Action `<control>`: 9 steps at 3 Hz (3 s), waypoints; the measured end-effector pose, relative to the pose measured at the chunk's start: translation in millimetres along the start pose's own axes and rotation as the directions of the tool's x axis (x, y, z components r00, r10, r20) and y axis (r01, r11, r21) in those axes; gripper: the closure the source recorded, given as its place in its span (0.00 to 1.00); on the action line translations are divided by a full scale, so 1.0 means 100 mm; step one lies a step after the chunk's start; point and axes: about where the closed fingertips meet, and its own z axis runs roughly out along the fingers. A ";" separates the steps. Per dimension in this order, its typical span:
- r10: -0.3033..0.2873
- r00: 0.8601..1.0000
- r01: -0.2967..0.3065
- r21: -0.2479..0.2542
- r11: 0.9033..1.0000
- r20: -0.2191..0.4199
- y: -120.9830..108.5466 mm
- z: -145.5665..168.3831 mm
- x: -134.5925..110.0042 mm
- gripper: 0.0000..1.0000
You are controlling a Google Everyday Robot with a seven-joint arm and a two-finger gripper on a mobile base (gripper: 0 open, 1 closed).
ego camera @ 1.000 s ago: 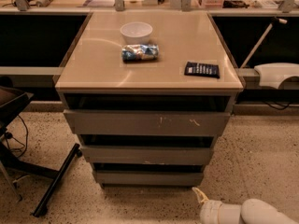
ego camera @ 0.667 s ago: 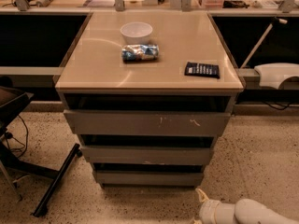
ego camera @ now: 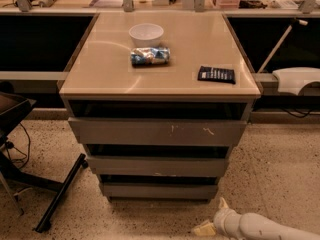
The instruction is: Open bottom drawer
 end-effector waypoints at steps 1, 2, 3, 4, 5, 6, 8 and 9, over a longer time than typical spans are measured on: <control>0.034 0.997 -0.040 0.095 0.995 0.064 -0.41 0.24 -0.16 0.00; -0.008 0.986 -0.012 0.118 0.993 0.165 -0.57 0.30 -0.52 0.00; -0.009 0.985 -0.011 0.117 0.993 0.172 -0.56 0.31 -0.58 0.00; -0.009 0.985 -0.011 0.116 0.993 0.172 -0.56 0.31 -0.58 0.00; -0.036 0.979 0.028 0.041 0.999 0.200 -0.29 0.54 -0.63 0.00; -0.080 0.963 0.091 -0.032 0.995 0.256 0.02 0.84 -0.88 0.00; -0.125 0.937 0.152 -0.058 0.987 0.326 0.26 1.08 -1.28 0.00; -0.091 0.951 0.123 -0.092 0.988 0.295 0.23 1.31 -1.11 0.00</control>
Offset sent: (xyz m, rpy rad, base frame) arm 0.1175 0.0094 0.0415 0.1020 -0.3156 -0.0441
